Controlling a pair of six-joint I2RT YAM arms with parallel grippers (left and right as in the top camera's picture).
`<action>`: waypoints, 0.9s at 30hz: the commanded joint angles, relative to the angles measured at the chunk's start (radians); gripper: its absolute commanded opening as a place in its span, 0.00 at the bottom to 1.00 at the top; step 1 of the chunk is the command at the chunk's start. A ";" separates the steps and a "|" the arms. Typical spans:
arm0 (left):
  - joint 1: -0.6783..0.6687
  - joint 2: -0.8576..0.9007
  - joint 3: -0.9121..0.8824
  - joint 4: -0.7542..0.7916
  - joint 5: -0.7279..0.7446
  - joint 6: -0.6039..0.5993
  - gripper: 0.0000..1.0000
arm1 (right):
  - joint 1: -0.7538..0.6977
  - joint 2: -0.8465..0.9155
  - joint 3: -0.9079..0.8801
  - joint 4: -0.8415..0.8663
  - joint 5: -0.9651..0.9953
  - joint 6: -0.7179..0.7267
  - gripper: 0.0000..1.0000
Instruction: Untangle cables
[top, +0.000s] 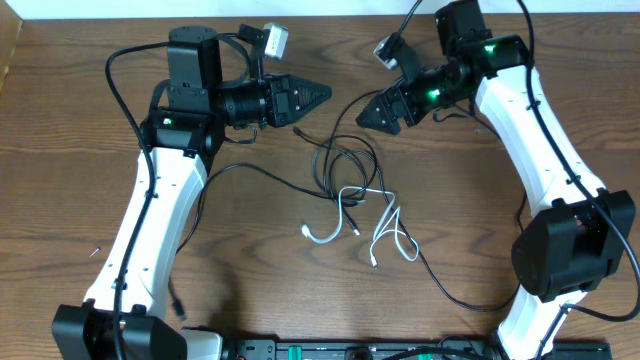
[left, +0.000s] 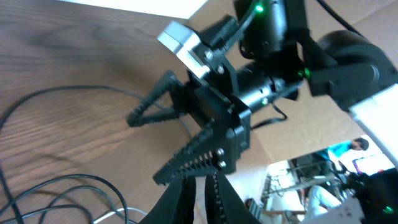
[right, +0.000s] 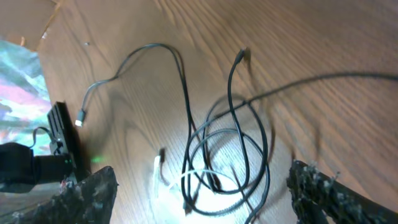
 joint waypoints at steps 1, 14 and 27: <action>-0.001 -0.003 0.014 0.005 -0.078 -0.011 0.12 | -0.002 0.023 0.010 -0.015 0.066 0.026 0.83; -0.056 -0.001 0.014 -0.241 -0.611 0.001 0.13 | -0.003 0.023 0.010 -0.013 0.417 0.276 0.87; -0.312 0.163 0.007 -0.245 -0.738 0.103 0.55 | -0.077 0.023 0.010 -0.008 0.475 0.338 0.89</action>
